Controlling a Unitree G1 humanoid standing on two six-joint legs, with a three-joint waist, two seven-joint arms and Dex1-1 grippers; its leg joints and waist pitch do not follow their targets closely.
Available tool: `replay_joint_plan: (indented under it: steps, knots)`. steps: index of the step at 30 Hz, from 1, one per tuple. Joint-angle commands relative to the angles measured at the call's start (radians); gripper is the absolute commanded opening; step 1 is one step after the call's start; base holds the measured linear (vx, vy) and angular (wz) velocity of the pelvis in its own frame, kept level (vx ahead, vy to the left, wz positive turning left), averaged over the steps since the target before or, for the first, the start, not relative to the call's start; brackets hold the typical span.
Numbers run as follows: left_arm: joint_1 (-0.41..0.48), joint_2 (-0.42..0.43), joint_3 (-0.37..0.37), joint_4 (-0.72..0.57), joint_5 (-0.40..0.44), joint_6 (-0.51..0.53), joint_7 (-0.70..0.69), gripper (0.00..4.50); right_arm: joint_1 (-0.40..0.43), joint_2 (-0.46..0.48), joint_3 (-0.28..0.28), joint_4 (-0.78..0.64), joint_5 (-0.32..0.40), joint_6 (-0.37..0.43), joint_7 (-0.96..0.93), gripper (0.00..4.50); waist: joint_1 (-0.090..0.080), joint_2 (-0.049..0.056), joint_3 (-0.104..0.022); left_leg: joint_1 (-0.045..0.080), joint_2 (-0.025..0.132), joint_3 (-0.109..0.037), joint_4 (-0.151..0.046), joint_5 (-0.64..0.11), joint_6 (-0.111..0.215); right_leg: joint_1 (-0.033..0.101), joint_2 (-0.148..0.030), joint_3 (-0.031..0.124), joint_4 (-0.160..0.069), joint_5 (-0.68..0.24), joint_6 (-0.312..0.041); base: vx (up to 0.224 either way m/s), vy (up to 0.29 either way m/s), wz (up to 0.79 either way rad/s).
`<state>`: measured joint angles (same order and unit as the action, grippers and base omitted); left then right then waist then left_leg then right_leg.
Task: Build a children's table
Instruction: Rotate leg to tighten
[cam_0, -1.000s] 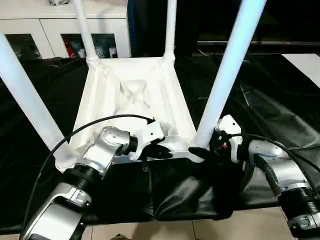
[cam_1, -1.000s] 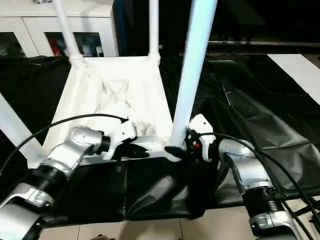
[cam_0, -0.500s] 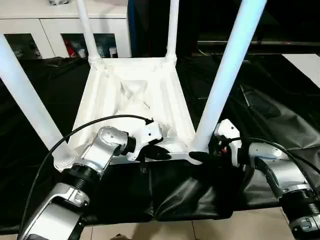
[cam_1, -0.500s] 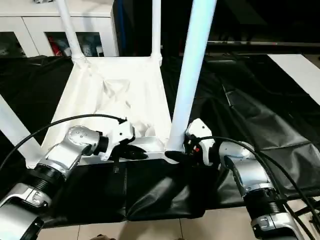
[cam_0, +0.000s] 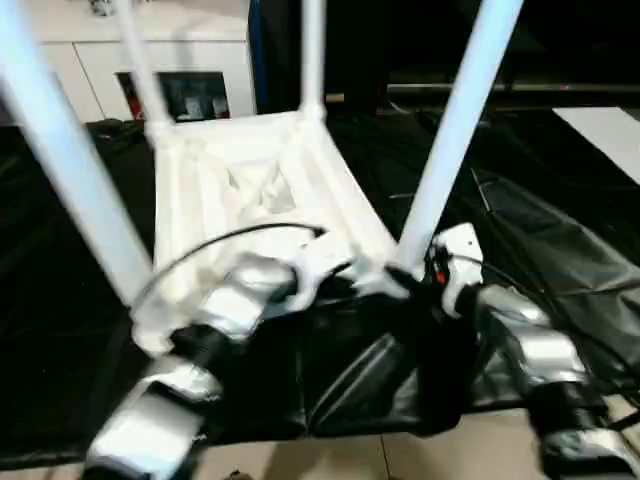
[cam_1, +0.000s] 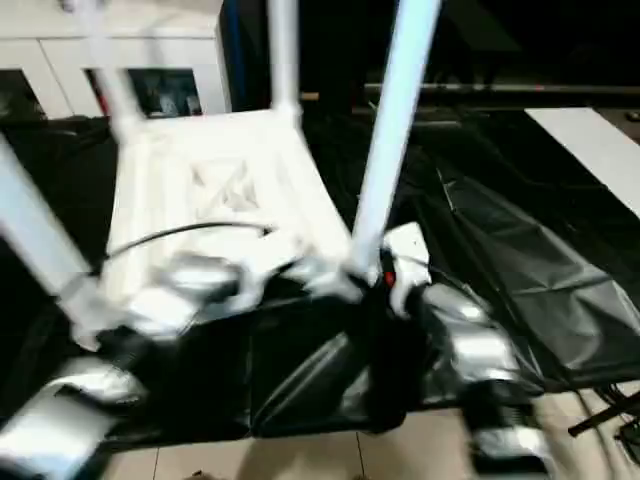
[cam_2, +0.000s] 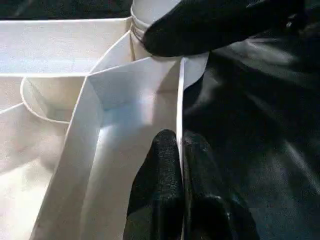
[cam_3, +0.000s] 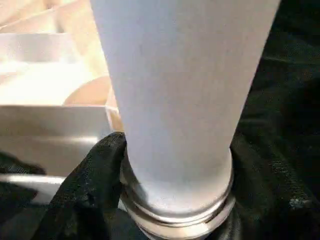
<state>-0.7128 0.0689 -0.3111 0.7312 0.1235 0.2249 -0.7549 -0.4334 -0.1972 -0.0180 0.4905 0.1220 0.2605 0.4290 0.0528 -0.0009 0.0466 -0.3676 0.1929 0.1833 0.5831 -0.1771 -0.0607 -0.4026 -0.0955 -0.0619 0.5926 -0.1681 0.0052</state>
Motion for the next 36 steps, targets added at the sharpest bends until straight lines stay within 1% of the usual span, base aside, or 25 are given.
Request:
replay_joint_plan:
  steps: [1, 4, 6, 8, 10, 11, 12, 13, 14, 15, 16, 18, 19, 21, 22, 23, 24, 25, 26, 27, 28, 29, 31, 33, 36]
  knots:
    - [0.002, -0.041, 0.026, 0.017, -0.017, -0.021, 0.072, 0.0, 0.019, 0.033, 0.025, 0.042, -0.021, 0.023, -0.029, 2.72, -0.001, -0.02, -0.056, 0.006, 0.025, -0.01, -0.071, -0.276, 0.023, 0.035, -0.047, 0.032, -0.098, -0.457, -0.129, 0.0, 0.0, 0.0]
    - [0.003, -0.046, 0.004, 0.024, 0.001, -0.05, 0.054, 0.0, 0.02, 0.047, 0.028, 0.031, -0.026, 0.001, -0.025, 2.72, -0.001, -0.018, -0.058, 0.004, 0.025, -0.01, -0.072, -0.265, 0.031, 0.038, -0.045, 0.032, -0.094, -0.416, -0.135, 0.0, 0.0, 0.0]
    - [0.002, -0.042, -0.004, 0.031, 0.012, -0.07, 0.052, 0.0, 0.019, 0.059, 0.012, 0.018, -0.002, -0.003, -0.016, 3.28, -0.001, -0.017, -0.057, 0.003, 0.026, -0.01, -0.073, -0.268, 0.035, 0.037, -0.045, 0.032, -0.094, -0.401, -0.141, 0.0, 0.0, 0.0]
    - [0.002, -0.03, -0.012, 0.032, 0.016, -0.089, 0.046, 0.0, 0.017, 0.059, -0.002, 0.004, 0.026, -0.002, -0.006, 3.44, -0.001, -0.018, -0.057, 0.005, 0.026, -0.01, -0.073, -0.283, 0.036, 0.037, -0.046, 0.032, -0.095, -0.416, -0.142, 0.0, 0.0, 0.0]
    - [0.005, -0.019, -0.014, 0.027, 0.014, -0.097, 0.03, 0.0, 0.015, 0.042, 0.013, 0.0, 0.013, -0.011, 0.009, 3.51, 0.0, -0.017, -0.056, 0.006, 0.027, -0.011, -0.074, -0.288, 0.035, 0.035, -0.047, 0.032, -0.096, -0.425, -0.14, 0.0, 0.0, 0.0]
    - [0.006, -0.01, -0.017, 0.024, 0.015, -0.108, 0.013, 0.0, 0.015, 0.025, 0.025, -0.008, 0.008, -0.019, 0.037, 3.76, 0.0, -0.017, -0.056, 0.005, 0.026, -0.01, -0.074, -0.287, 0.034, 0.036, -0.046, 0.032, -0.097, -0.428, -0.139, 0.0, 0.0, 0.0]
    - [0.007, -0.009, -0.017, 0.024, 0.015, -0.109, 0.012, 0.0, 0.015, 0.024, 0.025, -0.01, 0.009, -0.018, 0.04, 3.76, 0.0, -0.018, -0.056, 0.005, 0.026, -0.01, -0.074, -0.284, 0.035, 0.037, -0.046, 0.032, -0.097, -0.428, -0.137, 0.0, 0.0, 0.0]
    - [0.01, 0.003, -0.024, 0.021, 0.018, -0.13, -0.017, 0.0, 0.023, 0.004, 0.027, -0.043, 0.034, -0.002, 0.107, 3.76, 0.0, -0.023, -0.056, 0.004, 0.026, -0.009, -0.074, -0.279, 0.038, 0.036, -0.047, 0.032, -0.097, -0.425, -0.138, 0.0, 0.0, 0.0]
    - [0.02, 0.024, -0.037, 0.007, 0.018, -0.162, -0.068, 0.0, 0.047, -0.037, 0.037, -0.103, 0.064, 0.022, 0.198, 3.76, 0.005, -0.022, -0.056, 0.003, 0.025, -0.009, -0.073, -0.271, 0.048, 0.041, -0.046, 0.032, -0.097, -0.419, -0.132, 0.0, 0.0, 0.0]
    - [0.023, 0.028, -0.04, 0.003, 0.017, -0.17, -0.08, 0.0, 0.053, -0.046, 0.039, -0.116, 0.07, 0.026, 0.216, 3.76, 0.009, -0.023, -0.056, 0.002, 0.028, -0.009, -0.074, -0.261, 0.06, 0.043, -0.047, 0.034, -0.096, -0.4, -0.131, 0.0, 0.0, 0.0]
    - [0.028, 0.037, -0.045, -0.004, 0.018, -0.187, -0.102, 0.0, 0.066, -0.062, 0.043, -0.141, 0.078, 0.033, 0.249, 3.76, 0.01, -0.023, -0.057, 0.002, 0.029, -0.009, -0.072, -0.256, 0.063, 0.041, -0.047, 0.034, -0.093, -0.388, -0.135, 0.0, 0.0, 0.0]
    - [0.057, 0.082, -0.064, -0.051, -0.003, -0.197, -0.222, 0.0, 0.133, -0.134, 0.039, -0.235, 0.123, 0.065, 0.351, 3.76, 0.016, -0.02, -0.058, 0.002, 0.032, -0.009, -0.073, -0.231, 0.07, 0.043, -0.048, 0.036, -0.088, -0.342, -0.15, 0.0, 0.0, 0.0]
    - [0.06, 0.086, -0.066, -0.055, -0.005, -0.198, -0.231, 0.0, 0.138, -0.14, 0.038, -0.242, 0.128, 0.069, 0.358, 3.76, 0.017, -0.018, -0.056, 0.001, 0.033, -0.009, -0.075, -0.231, 0.072, 0.044, -0.048, 0.036, -0.088, -0.338, -0.155, 0.0, 0.0, 0.0]
    - [0.079, 0.136, -0.089, -0.084, -0.018, -0.209, -0.331, 0.0, 0.195, -0.201, 0.021, -0.304, 0.168, 0.089, 0.425, 3.76, 0.02, -0.012, -0.058, 0.004, 0.036, -0.01, -0.076, -0.24, 0.068, 0.044, -0.048, 0.037, -0.083, -0.309, -0.175, 0.0, 0.0, 0.0]
    - [0.083, 0.158, -0.097, -0.085, -0.015, -0.218, -0.357, 0.0, 0.22, -0.226, 0.009, -0.325, 0.185, 0.094, 0.447, 3.76, 0.021, -0.003, -0.058, 0.004, 0.038, -0.011, -0.076, -0.241, 0.065, 0.045, -0.049, 0.037, -0.081, -0.296, -0.181, 0.0, 0.0, 0.0]
    - [0.083, 0.169, -0.101, -0.081, -0.012, -0.226, -0.368, 0.0, 0.232, -0.239, 0.001, -0.336, 0.192, 0.097, 0.46, 3.76, 0.02, -0.008, -0.059, 0.005, 0.038, -0.01, -0.076, -0.246, 0.063, 0.044, -0.046, 0.037, -0.081, -0.276, -0.19, 0.0, 0.0, 0.0]
    - [0.084, 0.179, -0.1, -0.077, -0.018, -0.235, -0.391, 0.0, 0.25, -0.255, -0.01, -0.352, 0.207, 0.107, 0.48, 3.76, 0.022, -0.005, -0.059, 0.007, 0.037, -0.009, -0.076, -0.248, 0.058, 0.044, -0.046, 0.036, -0.079, -0.265, -0.197, 0.0, 0.0, 0.0]
    - [0.082, 0.191, -0.092, -0.074, -0.029, -0.239, -0.419, 0.0, 0.288, -0.283, -0.034, -0.392, 0.245, 0.14, 0.52, 3.76, 0.025, -0.006, -0.059, 0.008, 0.038, -0.009, -0.076, -0.247, 0.06, 0.047, -0.046, 0.037, -0.078, -0.25, -0.202, 0.0, 0.0, 0.0]
    - [0.081, 0.195, -0.088, -0.071, -0.032, -0.244, -0.427, 0.0, 0.304, -0.294, -0.04, -0.408, 0.257, 0.149, 0.534, 3.76, 0.03, 0.007, -0.06, 0.011, 0.04, -0.01, -0.077, -0.248, 0.06, 0.047, -0.047, 0.038, -0.077, -0.239, -0.207, 0.0, 0.0, 0.0]
    - [0.081, 0.2, -0.081, -0.077, -0.039, -0.245, -0.447, 0.0, 0.321, -0.305, -0.045, -0.426, 0.271, 0.161, 0.551, 3.76, 0.028, -0.001, -0.059, 0.01, 0.04, -0.008, -0.077, -0.248, 0.061, 0.048, -0.046, 0.036, -0.077, -0.219, -0.214, 0.0, 0.0, 0.0]
    - [0.08, 0.201, -0.08, -0.078, -0.037, -0.248, -0.446, 0.0, 0.322, -0.306, -0.046, -0.424, 0.272, 0.162, 0.554, 3.76, 0.03, -0.002, -0.061, 0.009, 0.039, -0.008, -0.076, -0.243, 0.06, 0.05, -0.047, 0.036, -0.076, -0.211, -0.217, 0.0, 0.0, 0.0]
    - [0.077, 0.202, -0.076, -0.078, -0.032, -0.256, -0.438, 0.0, 0.321, -0.306, -0.047, -0.42, 0.275, 0.163, 0.558, 3.76, 0.028, 0.008, -0.06, 0.009, 0.039, -0.008, -0.077, -0.248, 0.056, 0.048, -0.047, 0.035, -0.077, -0.205, -0.227, 0.0, 0.0, 0.0]
    - [0.066, 0.194, -0.061, -0.062, -0.025, -0.271, -0.392, 0.0, 0.321, -0.303, -0.048, -0.401, 0.273, 0.147, 0.563, 3.76, 0.025, 0.004, -0.06, 0.008, 0.036, -0.007, -0.075, -0.262, 0.049, 0.05, -0.046, 0.033, -0.077, -0.219, -0.229, 0.0, 0.0, 0.0]
    - [0.057, 0.186, -0.038, -0.069, -0.051, -0.207, -0.388, 0.45, 0.32, -0.293, -0.047, -0.349, 0.277, 0.109, 0.588, 3.85, 0.026, 0.006, -0.061, 0.01, 0.036, -0.006, -0.073, -0.265, 0.044, 0.049, -0.051, 0.034, -0.08, -0.256, -0.223, 0.0, 0.0, 0.0]
    - [0.067, 0.201, -0.029, -0.109, -0.08, -0.175, -0.415, 0.67, 0.332, -0.286, -0.041, -0.299, 0.28, 0.064, 0.619, 3.85, 0.029, 0.007, -0.062, 0.008, 0.035, -0.007, -0.072, -0.25, 0.048, 0.05, -0.05, 0.033, -0.082, -0.271, -0.224, 0.0, 0.0, 0.0]
